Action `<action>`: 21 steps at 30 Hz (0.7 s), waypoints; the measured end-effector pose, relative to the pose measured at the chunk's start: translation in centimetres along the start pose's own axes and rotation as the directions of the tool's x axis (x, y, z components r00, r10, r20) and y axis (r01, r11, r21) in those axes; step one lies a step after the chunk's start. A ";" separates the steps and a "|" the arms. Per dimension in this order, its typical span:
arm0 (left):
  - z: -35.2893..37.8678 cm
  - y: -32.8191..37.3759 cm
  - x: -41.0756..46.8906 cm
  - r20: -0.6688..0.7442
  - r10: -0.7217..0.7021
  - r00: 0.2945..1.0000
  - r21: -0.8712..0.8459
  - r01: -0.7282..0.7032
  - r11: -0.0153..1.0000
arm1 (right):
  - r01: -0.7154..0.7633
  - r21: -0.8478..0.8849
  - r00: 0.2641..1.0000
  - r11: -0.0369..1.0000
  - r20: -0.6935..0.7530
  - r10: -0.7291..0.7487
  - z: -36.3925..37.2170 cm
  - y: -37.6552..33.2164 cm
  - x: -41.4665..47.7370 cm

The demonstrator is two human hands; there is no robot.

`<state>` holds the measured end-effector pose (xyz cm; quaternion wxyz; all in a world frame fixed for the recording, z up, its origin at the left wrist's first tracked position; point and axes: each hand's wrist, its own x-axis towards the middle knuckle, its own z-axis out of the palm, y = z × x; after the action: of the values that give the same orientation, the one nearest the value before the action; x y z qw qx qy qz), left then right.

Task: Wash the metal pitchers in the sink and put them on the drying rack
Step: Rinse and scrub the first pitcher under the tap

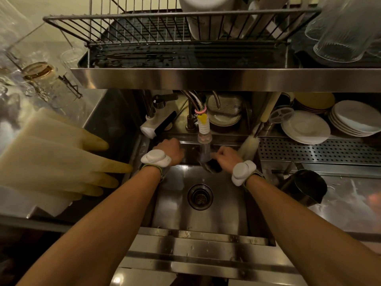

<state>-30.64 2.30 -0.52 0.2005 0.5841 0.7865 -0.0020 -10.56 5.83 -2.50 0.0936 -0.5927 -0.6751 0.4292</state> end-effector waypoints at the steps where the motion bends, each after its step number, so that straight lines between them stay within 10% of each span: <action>1: 0.0 0.1 0.0 0.000 -0.003 1.000 0.002 0.003 1.000 | 0.002 0.005 1.000 1.000 0.023 -0.002 0.1 -0.2 0.0; 21: -0.5 0.1 -0.5 0.071 0.024 0.997 -0.031 -0.022 0.999 | 0.009 -0.006 1.000 1.000 0.026 -0.009 -0.7 0.8 -0.7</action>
<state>-30.62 1.99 0.17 0.2374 0.5894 0.7721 -0.0088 -9.32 5.44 -2.37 0.0850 -0.5841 -0.6803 0.4345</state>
